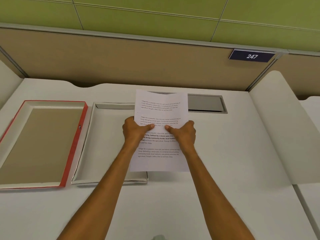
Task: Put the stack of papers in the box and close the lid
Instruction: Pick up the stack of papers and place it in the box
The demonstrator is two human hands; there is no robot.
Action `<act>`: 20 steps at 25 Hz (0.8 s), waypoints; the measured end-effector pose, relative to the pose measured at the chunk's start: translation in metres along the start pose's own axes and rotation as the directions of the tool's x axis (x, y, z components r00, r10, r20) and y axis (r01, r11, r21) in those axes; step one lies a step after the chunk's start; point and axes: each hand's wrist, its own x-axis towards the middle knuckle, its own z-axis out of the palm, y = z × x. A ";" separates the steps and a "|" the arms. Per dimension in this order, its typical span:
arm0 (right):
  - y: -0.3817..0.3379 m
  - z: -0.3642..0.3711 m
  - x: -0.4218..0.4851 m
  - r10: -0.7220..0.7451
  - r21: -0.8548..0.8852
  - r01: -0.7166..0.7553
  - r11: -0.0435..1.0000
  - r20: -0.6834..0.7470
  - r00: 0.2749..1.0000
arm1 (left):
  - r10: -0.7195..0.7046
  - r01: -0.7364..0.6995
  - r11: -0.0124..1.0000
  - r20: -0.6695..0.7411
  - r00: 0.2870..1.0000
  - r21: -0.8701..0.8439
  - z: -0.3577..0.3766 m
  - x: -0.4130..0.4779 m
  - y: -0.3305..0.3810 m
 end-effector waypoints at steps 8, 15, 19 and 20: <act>-0.027 0.067 -0.025 0.002 -0.044 0.000 0.999 0.064 0.998 | -0.031 0.031 1.000 0.000 1.000 -0.001 -0.069 0.027 -0.024; -0.044 0.126 -0.042 -0.002 -0.076 0.011 0.997 0.112 0.994 | -0.036 0.036 0.999 -0.017 0.999 0.031 -0.117 0.055 -0.050; -0.047 0.150 -0.043 0.019 -0.074 -0.009 0.997 0.134 0.991 | -0.020 0.022 0.995 -0.018 1.000 0.095 -0.128 0.069 -0.063; -0.047 0.155 -0.041 0.026 -0.069 -0.016 0.997 0.144 0.989 | -0.020 0.021 0.995 -0.013 1.000 0.102 -0.130 0.072 -0.066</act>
